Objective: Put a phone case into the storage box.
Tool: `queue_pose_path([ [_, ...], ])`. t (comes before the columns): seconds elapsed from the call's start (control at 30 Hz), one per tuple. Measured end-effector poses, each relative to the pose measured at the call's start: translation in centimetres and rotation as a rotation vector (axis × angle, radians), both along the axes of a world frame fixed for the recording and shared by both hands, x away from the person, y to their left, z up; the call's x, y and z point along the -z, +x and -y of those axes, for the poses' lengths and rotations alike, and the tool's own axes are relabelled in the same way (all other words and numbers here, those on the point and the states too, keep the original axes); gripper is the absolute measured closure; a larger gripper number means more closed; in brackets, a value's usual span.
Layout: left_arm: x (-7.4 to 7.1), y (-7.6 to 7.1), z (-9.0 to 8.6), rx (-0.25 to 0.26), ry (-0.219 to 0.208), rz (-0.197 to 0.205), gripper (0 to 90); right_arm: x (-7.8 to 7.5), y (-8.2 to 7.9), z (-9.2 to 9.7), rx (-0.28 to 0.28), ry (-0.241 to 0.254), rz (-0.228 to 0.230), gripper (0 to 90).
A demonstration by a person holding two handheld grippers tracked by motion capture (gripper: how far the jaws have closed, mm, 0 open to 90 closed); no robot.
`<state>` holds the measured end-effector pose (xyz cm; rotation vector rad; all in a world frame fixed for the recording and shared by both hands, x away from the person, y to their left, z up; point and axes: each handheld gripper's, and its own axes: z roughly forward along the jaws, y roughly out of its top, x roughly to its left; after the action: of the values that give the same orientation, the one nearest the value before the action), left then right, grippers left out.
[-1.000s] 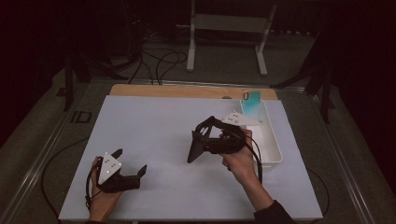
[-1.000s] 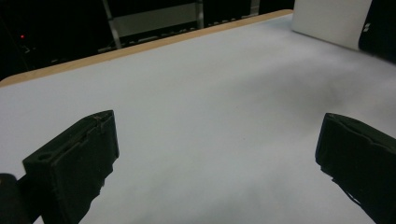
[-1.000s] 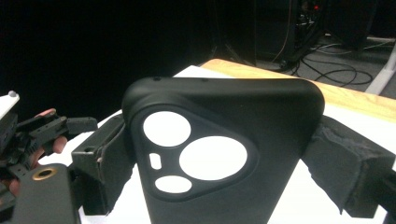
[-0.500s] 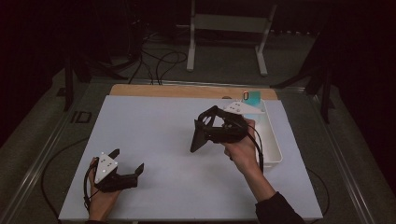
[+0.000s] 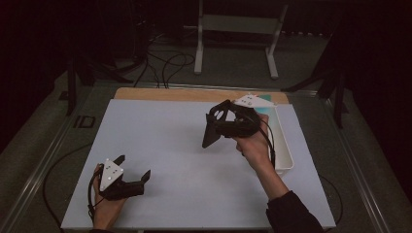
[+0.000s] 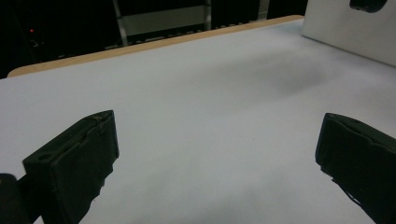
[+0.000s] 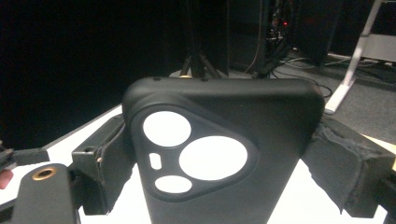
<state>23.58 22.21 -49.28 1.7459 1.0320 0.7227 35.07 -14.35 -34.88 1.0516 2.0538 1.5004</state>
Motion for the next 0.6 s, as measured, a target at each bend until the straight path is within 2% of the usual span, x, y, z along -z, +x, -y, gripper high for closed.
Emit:
queue_pose_path([
  [0.3,0.0,0.0,0.0,-0.014,0.002,0.006,0.1,-0.3,1.1,0.6,0.034,0.014,0.007,14.0],
  [0.6,0.1,0.1,0.3,-0.012,0.015,0.0,0.1,-0.4,2.1,1.2,0.067,-0.007,0.008,14.1],
])
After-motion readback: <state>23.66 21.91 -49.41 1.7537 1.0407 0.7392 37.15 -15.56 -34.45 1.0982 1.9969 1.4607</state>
